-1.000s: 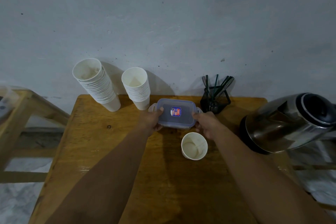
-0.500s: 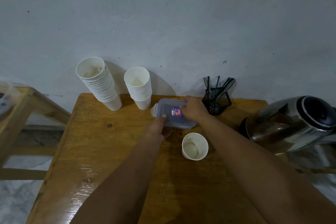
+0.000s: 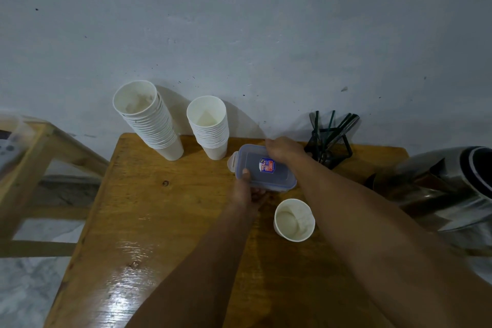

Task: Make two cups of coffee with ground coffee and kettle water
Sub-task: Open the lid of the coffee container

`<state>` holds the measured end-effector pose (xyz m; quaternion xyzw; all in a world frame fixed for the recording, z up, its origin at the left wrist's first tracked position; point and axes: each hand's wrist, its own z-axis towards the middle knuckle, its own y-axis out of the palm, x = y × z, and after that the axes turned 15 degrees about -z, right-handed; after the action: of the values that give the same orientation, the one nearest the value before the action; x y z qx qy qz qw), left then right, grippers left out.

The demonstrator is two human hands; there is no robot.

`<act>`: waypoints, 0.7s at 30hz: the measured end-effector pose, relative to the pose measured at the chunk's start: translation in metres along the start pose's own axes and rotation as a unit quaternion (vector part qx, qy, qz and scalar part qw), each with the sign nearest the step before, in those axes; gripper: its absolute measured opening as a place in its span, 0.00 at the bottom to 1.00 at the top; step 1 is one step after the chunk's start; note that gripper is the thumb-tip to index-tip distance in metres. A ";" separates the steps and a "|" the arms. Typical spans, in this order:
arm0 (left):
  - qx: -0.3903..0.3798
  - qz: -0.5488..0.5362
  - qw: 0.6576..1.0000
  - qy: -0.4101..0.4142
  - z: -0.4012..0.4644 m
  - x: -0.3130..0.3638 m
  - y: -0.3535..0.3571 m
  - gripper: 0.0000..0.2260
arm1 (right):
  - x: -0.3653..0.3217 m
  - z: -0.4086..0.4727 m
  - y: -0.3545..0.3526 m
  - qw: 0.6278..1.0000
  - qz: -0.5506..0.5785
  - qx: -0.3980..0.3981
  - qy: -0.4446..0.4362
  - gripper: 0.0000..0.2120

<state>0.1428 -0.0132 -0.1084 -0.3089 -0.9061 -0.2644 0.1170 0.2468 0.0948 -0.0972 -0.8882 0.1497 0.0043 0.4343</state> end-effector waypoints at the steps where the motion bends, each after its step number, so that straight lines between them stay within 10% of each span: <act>1: 0.001 -0.006 1.000 -0.003 0.001 -0.001 0.000 0.11 | 0.001 0.007 0.002 1.000 -0.018 -0.006 0.000 0.33; 14: -0.024 -0.026 0.997 -0.063 -0.012 0.003 0.009 0.25 | -0.005 -0.009 -0.006 0.995 0.089 0.032 0.010 0.34; 21: 0.065 0.232 0.968 0.071 -0.008 0.024 0.001 0.26 | 0.013 -0.028 0.001 0.989 0.090 0.113 -0.019 0.21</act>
<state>0.1251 -0.0055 -0.0925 -0.4827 -0.8141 -0.1924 0.2592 0.2558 0.0690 -0.0826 -0.8160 0.2206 0.0434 0.5326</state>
